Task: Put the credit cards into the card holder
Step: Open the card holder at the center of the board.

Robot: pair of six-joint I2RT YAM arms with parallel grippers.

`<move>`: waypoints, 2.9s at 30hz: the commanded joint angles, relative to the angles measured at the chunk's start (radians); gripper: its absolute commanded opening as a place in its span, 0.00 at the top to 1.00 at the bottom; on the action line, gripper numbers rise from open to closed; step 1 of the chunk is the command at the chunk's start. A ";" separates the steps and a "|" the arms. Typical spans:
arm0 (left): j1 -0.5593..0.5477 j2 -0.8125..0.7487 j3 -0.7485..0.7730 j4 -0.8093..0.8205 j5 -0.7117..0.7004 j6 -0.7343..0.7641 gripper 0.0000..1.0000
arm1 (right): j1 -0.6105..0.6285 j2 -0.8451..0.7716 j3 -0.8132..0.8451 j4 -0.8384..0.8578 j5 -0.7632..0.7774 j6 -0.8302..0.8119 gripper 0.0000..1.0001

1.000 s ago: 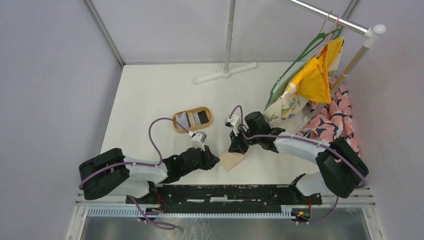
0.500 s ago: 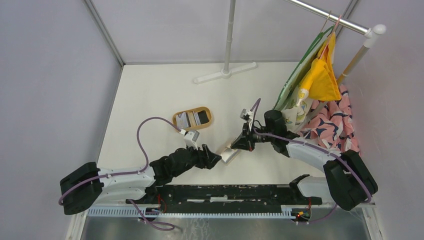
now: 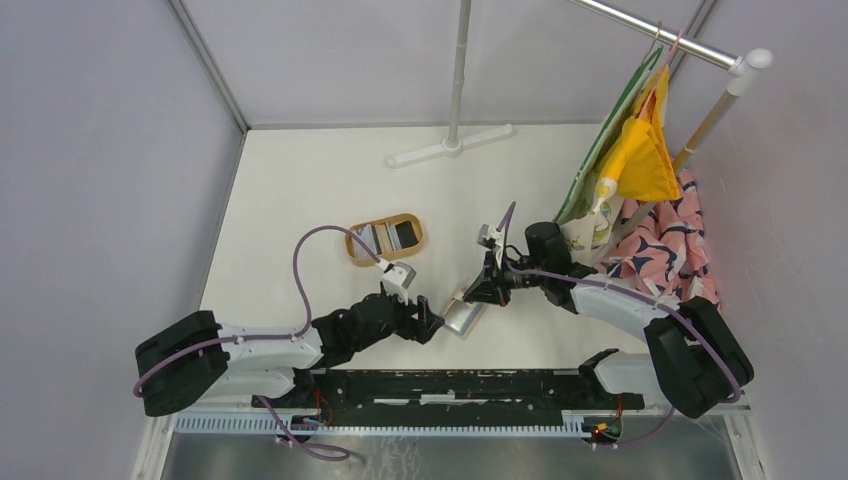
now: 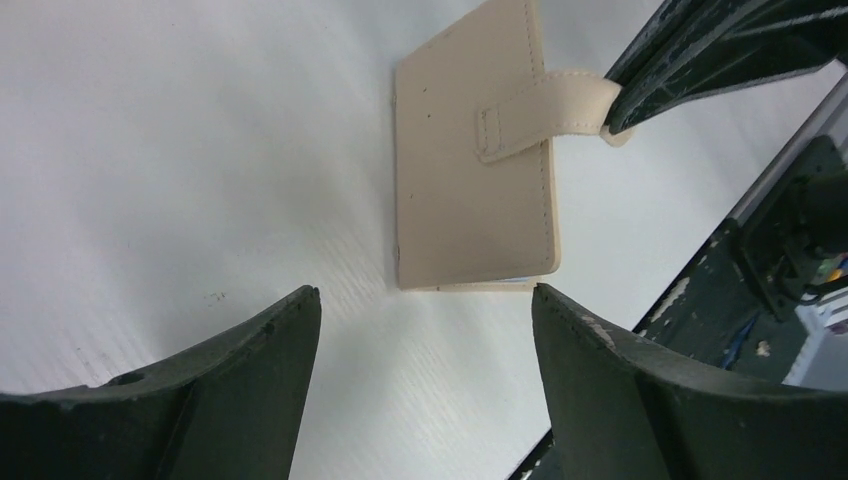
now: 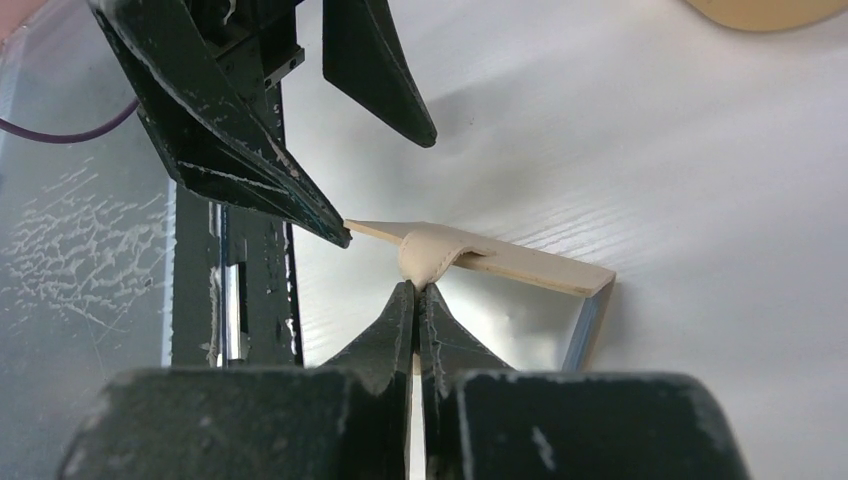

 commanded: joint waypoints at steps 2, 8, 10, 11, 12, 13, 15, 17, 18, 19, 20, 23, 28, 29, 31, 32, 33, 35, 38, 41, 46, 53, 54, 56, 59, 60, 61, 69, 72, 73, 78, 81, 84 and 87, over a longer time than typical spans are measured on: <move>-0.013 0.065 0.026 0.140 0.016 0.159 0.17 | -0.002 0.011 0.045 0.006 0.010 -0.036 0.96; -0.024 0.160 0.053 0.202 -0.085 0.178 0.16 | 0.000 0.026 0.050 0.002 0.000 -0.041 0.95; -0.025 0.223 0.079 0.229 -0.086 0.183 0.26 | 0.000 0.030 0.051 -0.002 -0.005 -0.052 0.93; -0.025 0.252 0.093 0.232 -0.090 0.184 0.38 | -0.001 0.031 0.054 -0.009 -0.007 -0.058 0.91; -0.025 0.279 0.111 0.228 -0.092 0.182 0.55 | 0.001 0.030 0.056 -0.020 -0.010 -0.073 0.87; -0.024 0.302 0.124 0.223 -0.093 0.177 0.70 | 0.000 0.028 0.060 -0.032 -0.012 -0.092 0.79; -0.025 0.330 0.132 0.223 -0.098 0.154 0.90 | 0.000 0.017 0.077 -0.084 -0.013 -0.160 0.64; -0.023 0.333 0.124 0.217 -0.098 0.127 0.98 | 0.001 -0.003 0.109 -0.180 -0.017 -0.287 0.52; -0.017 0.332 0.121 0.211 -0.088 0.109 0.98 | 0.002 -0.017 0.123 -0.241 -0.017 -0.360 0.47; -0.009 0.332 0.122 0.201 -0.057 0.094 0.98 | 0.004 -0.032 0.135 -0.287 -0.018 -0.430 0.45; 0.000 0.334 0.125 0.187 -0.024 0.074 0.98 | 0.009 -0.054 0.145 -0.355 -0.019 -0.538 0.42; 0.025 0.340 0.127 0.160 0.088 0.016 0.98 | 0.033 -0.139 0.127 -0.511 -0.003 -0.872 0.36; 0.098 0.336 0.118 0.148 0.278 -0.084 0.98 | 0.072 -0.211 0.020 -0.725 0.001 -1.461 0.34; 0.110 0.335 0.114 0.156 0.308 -0.096 0.98 | 0.082 -0.205 0.016 -0.744 0.018 -1.502 0.36; 0.129 0.334 0.103 0.171 0.349 -0.109 0.98 | 0.100 -0.184 0.029 -0.733 0.061 -1.474 0.46; 0.134 0.336 0.102 0.172 0.363 -0.112 0.98 | 0.110 -0.175 0.036 -0.724 0.082 -1.451 0.52; 0.139 0.343 0.102 0.175 0.377 -0.115 0.98 | 0.119 -0.164 0.043 -0.717 0.099 -1.432 0.56; 0.147 0.357 0.098 0.189 0.403 -0.125 0.98 | 0.143 -0.148 0.047 -0.699 0.142 -1.403 0.65; 0.155 0.387 0.094 0.210 0.429 -0.136 0.98 | 0.177 -0.131 0.041 -0.661 0.219 -1.370 0.70; 0.158 0.415 0.096 0.220 0.440 -0.134 0.98 | 0.195 -0.121 0.036 -0.610 0.289 -1.313 0.73; 0.163 0.451 0.105 0.227 0.460 -0.122 0.98 | 0.207 -0.120 0.018 -0.540 0.352 -1.260 0.71; 0.172 0.474 0.117 0.223 0.482 -0.106 0.98 | 0.222 -0.118 0.009 -0.529 0.363 -1.263 0.54; 0.174 0.479 0.118 0.223 0.485 -0.105 0.98 | 0.224 -0.119 0.012 -0.548 0.340 -1.291 0.52; 0.178 0.486 0.123 0.220 0.493 -0.099 0.98 | 0.228 -0.126 0.006 -0.562 0.320 -1.309 0.47; 0.184 0.497 0.133 0.215 0.499 -0.092 0.98 | 0.230 -0.125 0.002 -0.577 0.305 -1.329 0.41; 0.186 0.500 0.136 0.211 0.499 -0.089 0.98 | 0.229 -0.124 0.009 -0.594 0.287 -1.336 0.40; 0.187 0.504 0.141 0.209 0.501 -0.085 0.98 | 0.229 -0.122 0.013 -0.606 0.269 -1.343 0.38; 0.191 0.517 0.156 0.204 0.513 -0.066 0.98 | 0.257 -0.076 0.022 -0.605 0.266 -1.310 0.34; 0.191 0.524 0.154 0.205 0.514 -0.062 0.98 | 0.263 -0.069 0.022 -0.600 0.270 -1.301 0.33; 0.193 0.527 0.154 0.207 0.517 -0.060 0.98 | 0.266 -0.066 0.023 -0.598 0.274 -1.297 0.33; 0.192 0.546 0.160 0.215 0.531 -0.055 0.98 | 0.270 -0.082 0.022 -0.529 0.327 -1.214 0.37; 0.192 0.561 0.163 0.225 0.541 -0.052 0.98 | 0.270 -0.113 0.022 -0.498 0.343 -1.175 0.42; 0.192 0.581 0.166 0.233 0.553 -0.052 0.98 | 0.269 -0.138 0.022 -0.478 0.351 -1.149 0.45; 0.192 0.596 0.169 0.241 0.557 -0.053 0.98 | 0.266 -0.157 0.027 -0.472 0.352 -1.135 0.49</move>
